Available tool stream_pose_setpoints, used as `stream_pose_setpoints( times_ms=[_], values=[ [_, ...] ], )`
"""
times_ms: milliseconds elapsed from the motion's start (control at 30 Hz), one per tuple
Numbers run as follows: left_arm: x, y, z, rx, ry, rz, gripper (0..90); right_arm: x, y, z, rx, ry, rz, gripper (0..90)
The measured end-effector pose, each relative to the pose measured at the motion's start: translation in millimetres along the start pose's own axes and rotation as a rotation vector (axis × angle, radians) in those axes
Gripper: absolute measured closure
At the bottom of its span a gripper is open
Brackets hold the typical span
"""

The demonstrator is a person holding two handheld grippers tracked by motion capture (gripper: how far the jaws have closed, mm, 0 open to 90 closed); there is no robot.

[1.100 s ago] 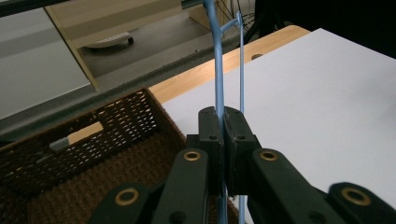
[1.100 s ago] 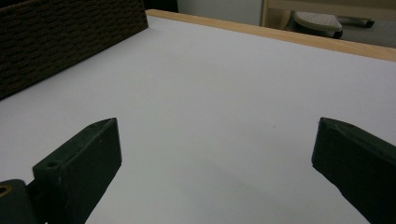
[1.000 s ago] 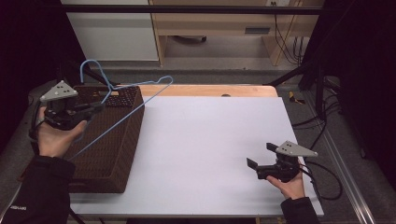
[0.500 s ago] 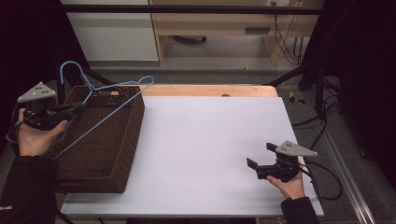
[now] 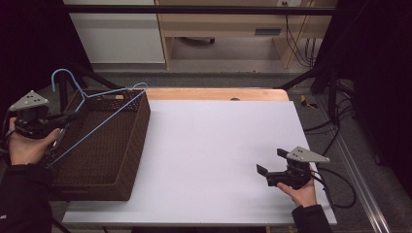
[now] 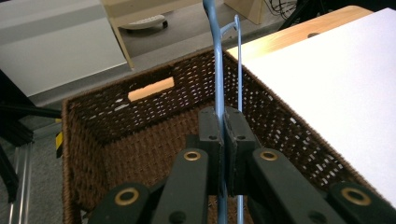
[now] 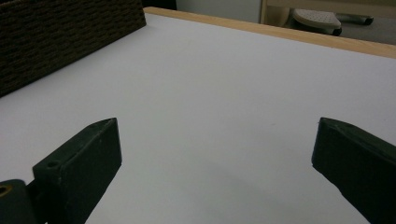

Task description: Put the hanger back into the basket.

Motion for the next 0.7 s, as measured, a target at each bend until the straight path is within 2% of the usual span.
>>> stream_pose_setpoints(
  times_ms=[133,233,333,600,700],
  values=[
    [7.6,-2.1,-8.7,0.011,0.003,0.032,87.1,-0.1,-0.4,-0.3,0.002,0.001,-0.001,2.0],
    [12.1,-4.8,-15.9,0.015,0.020,0.047,87.1,-0.1,-0.4,-0.6,0.007,0.003,0.000,2.0],
    [15.2,-7.4,-22.8,0.029,0.020,0.048,87.1,0.1,-0.5,-0.6,0.006,0.000,0.001,2.1],
    [9.1,-18.5,-36.3,0.052,0.004,0.030,87.1,-0.1,-1.6,-0.9,0.005,-0.001,0.000,2.1],
    [4.6,-25.9,-39.5,0.054,0.010,0.028,87.1,-0.1,-2.4,-1.4,0.008,0.002,0.000,2.1]
  ],
)
Point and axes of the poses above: each handheld gripper's, and its own axes: y roughly backward along the jaws, z roughly out of its top, x roughly to its left, the point moved 4 cm from there along -y, roughly forward along the jaws, and after that the axes turned 10 degrees about z, right-handed, at the moved point
